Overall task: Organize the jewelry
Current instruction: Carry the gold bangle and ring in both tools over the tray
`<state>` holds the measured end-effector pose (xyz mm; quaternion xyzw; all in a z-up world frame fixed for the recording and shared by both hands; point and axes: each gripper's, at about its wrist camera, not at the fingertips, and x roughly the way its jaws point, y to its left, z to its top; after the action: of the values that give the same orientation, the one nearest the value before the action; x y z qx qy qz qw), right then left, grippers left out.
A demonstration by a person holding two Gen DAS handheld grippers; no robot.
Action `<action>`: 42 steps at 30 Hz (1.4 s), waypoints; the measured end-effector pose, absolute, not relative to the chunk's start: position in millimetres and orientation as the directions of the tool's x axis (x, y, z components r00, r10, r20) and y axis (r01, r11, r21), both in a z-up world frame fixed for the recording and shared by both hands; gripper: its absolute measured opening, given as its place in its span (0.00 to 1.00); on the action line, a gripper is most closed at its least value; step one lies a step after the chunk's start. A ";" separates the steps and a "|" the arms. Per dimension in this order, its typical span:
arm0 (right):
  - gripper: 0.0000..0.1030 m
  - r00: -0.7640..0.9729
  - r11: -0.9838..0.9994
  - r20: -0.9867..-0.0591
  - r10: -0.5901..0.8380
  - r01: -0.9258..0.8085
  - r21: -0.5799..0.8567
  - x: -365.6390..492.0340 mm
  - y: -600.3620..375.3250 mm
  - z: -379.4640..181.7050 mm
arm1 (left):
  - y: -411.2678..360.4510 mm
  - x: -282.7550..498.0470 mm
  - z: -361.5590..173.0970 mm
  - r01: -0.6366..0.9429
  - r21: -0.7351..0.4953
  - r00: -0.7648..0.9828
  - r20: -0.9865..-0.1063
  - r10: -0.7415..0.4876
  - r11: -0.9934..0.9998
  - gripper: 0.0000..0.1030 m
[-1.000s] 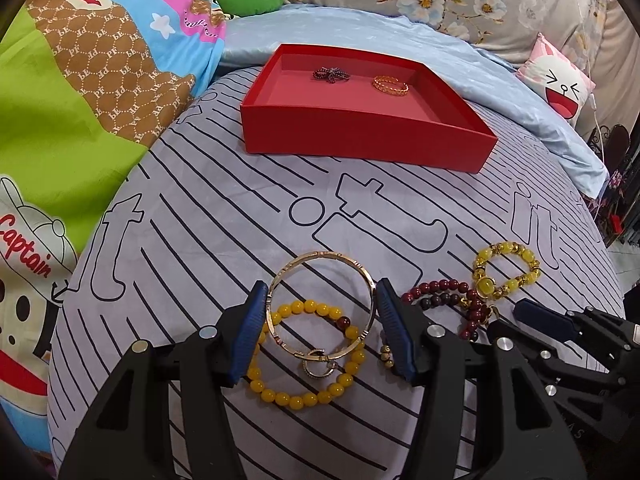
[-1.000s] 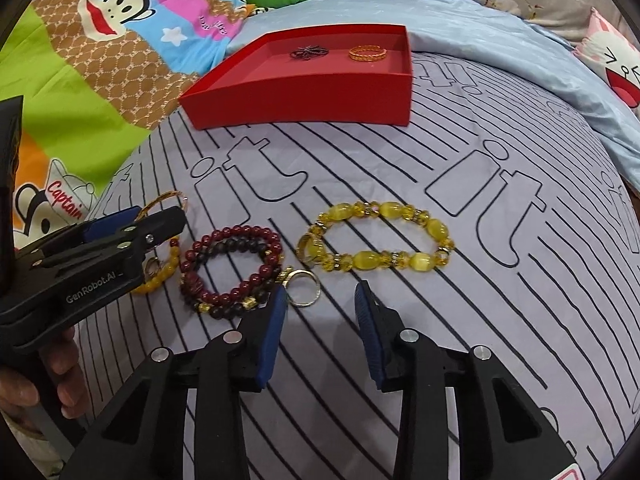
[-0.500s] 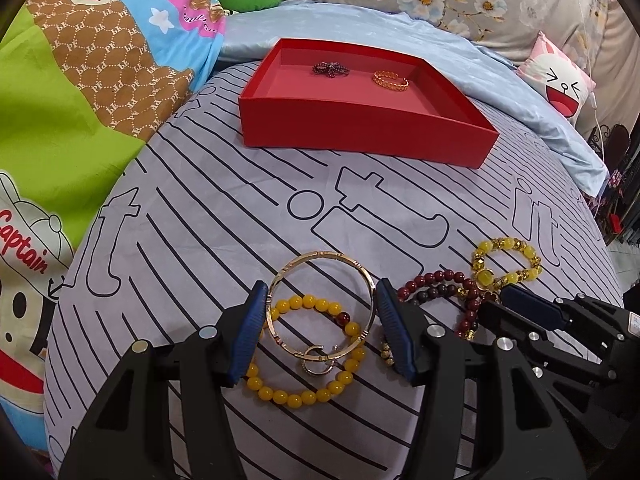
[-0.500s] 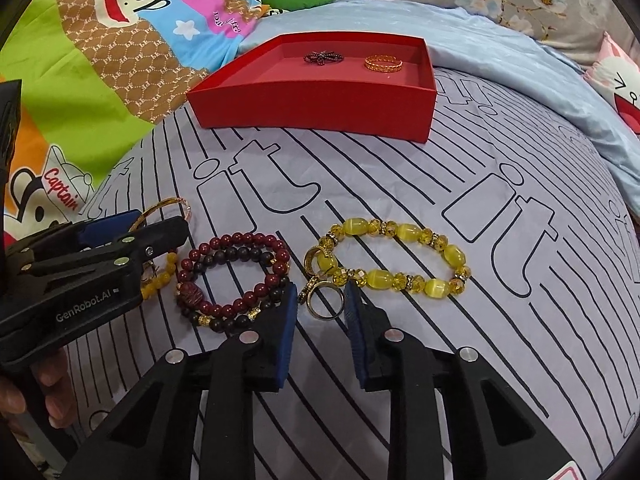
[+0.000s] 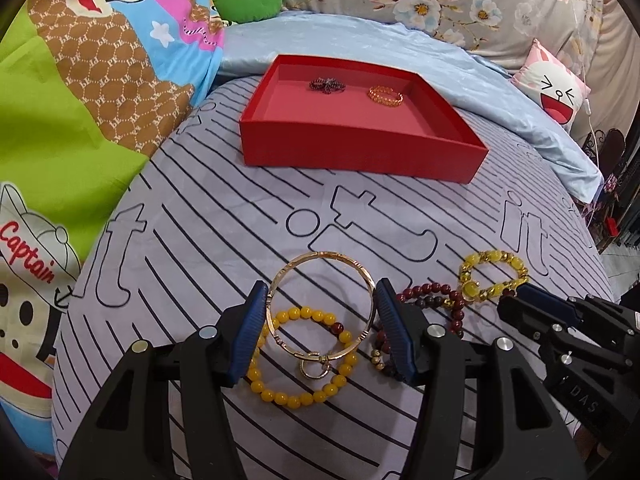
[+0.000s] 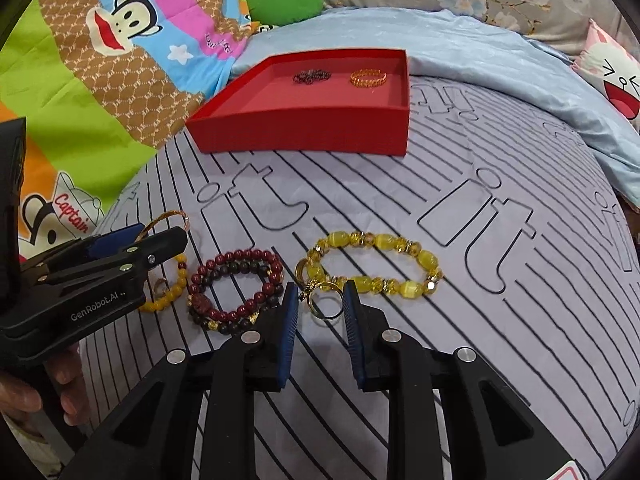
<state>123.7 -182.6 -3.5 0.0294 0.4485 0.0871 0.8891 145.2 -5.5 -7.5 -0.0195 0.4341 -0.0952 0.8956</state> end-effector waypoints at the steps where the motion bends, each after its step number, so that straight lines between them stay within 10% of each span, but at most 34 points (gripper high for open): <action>1: 0.21 0.588 0.982 -0.788 0.185 -0.128 0.135 124.7 -183.4 0.0 | -5.3 147.0 -4.2 0.156 -0.117 0.610 -0.769 -0.189 0.981 0.51; 18: 0.21 0.705 0.972 -0.669 0.235 -0.169 0.164 267.2 -192.7 82.4 | -28.5 272.6 75.2 0.225 -0.105 0.724 -0.647 -0.238 0.969 0.51; 42: 0.22 0.589 0.986 -0.790 0.169 -0.097 0.138 400.3 -188.2 8.8 | -50.1 401.4 7.5 0.180 -0.082 0.629 -0.757 -0.179 0.980 0.52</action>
<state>400.3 -188.2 8.8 0.0402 0.4469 0.0746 0.8905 401.4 -50.1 7.5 0.0006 0.4194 -0.0993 0.9024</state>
